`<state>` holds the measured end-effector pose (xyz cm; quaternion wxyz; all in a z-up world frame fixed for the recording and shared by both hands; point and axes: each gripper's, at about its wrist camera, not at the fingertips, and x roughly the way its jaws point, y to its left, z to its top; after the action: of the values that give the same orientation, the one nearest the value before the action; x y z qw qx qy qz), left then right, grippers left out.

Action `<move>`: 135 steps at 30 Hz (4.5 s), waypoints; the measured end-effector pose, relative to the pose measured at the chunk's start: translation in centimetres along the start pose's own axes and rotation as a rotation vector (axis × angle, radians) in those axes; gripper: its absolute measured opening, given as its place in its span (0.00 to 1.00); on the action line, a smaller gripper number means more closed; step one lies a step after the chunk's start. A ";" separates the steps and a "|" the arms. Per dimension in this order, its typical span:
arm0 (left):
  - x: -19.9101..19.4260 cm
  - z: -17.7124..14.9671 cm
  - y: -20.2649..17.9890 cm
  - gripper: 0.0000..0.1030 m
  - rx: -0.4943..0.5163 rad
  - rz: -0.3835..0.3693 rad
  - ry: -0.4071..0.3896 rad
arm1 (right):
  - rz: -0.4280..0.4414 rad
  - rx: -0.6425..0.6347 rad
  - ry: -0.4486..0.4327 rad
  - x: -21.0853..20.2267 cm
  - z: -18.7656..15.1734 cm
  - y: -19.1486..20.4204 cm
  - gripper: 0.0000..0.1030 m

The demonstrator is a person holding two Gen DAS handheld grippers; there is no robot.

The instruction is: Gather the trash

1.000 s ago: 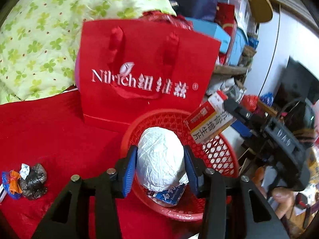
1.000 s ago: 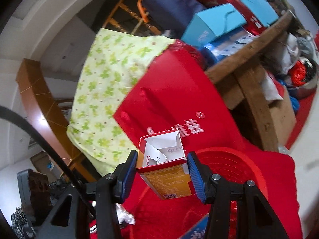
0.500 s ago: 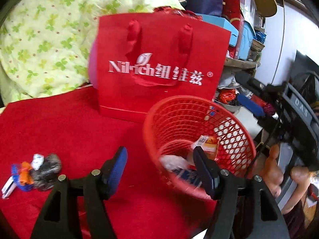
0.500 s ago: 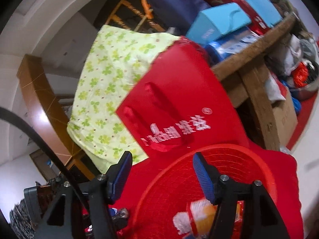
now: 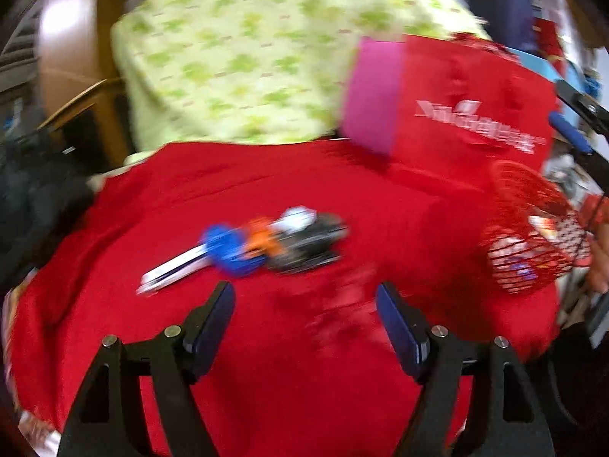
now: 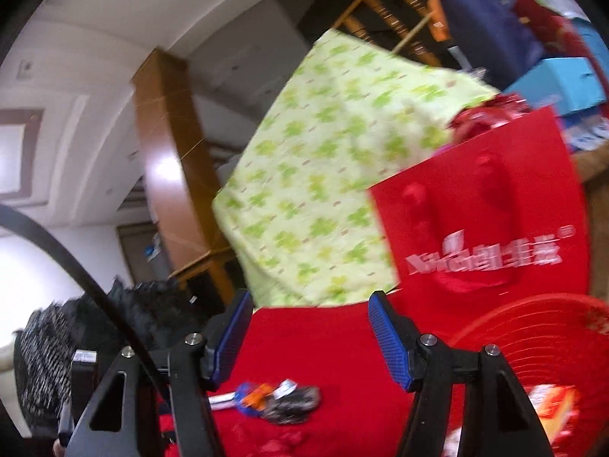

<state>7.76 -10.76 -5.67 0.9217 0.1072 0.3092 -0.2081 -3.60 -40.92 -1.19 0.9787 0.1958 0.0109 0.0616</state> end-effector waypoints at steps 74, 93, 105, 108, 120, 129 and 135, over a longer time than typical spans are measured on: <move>10.8 -5.6 13.8 0.37 -0.001 -0.145 0.380 | -0.032 0.101 0.965 20.7 -20.7 4.5 0.65; 6.2 -3.7 8.1 0.36 -0.182 -0.178 0.225 | -0.048 0.028 0.695 16.3 -14.9 3.3 0.39; 4.1 2.2 1.2 0.36 -0.095 -0.152 0.112 | -0.021 -0.012 0.413 10.2 -8.1 2.6 0.39; 3.5 3.6 -0.6 0.36 -0.063 -0.126 0.075 | -0.024 -0.010 0.355 8.6 -6.5 2.0 0.39; 1.2 6.2 -6.2 0.36 0.029 -0.092 -0.014 | -0.040 0.024 0.234 4.0 -3.3 -0.5 0.39; 0.6 7.0 -8.8 0.36 0.082 -0.062 -0.041 | -0.059 0.053 0.189 2.3 -2.3 -2.2 0.39; 0.2 7.4 -10.1 0.37 0.107 -0.059 -0.055 | -0.074 0.075 0.168 1.7 -1.9 -3.2 0.39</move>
<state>7.28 -22.21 -0.66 0.9163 0.1414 0.2754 -0.2541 -1.66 -42.90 -4.20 0.9678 0.2260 0.1026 0.0411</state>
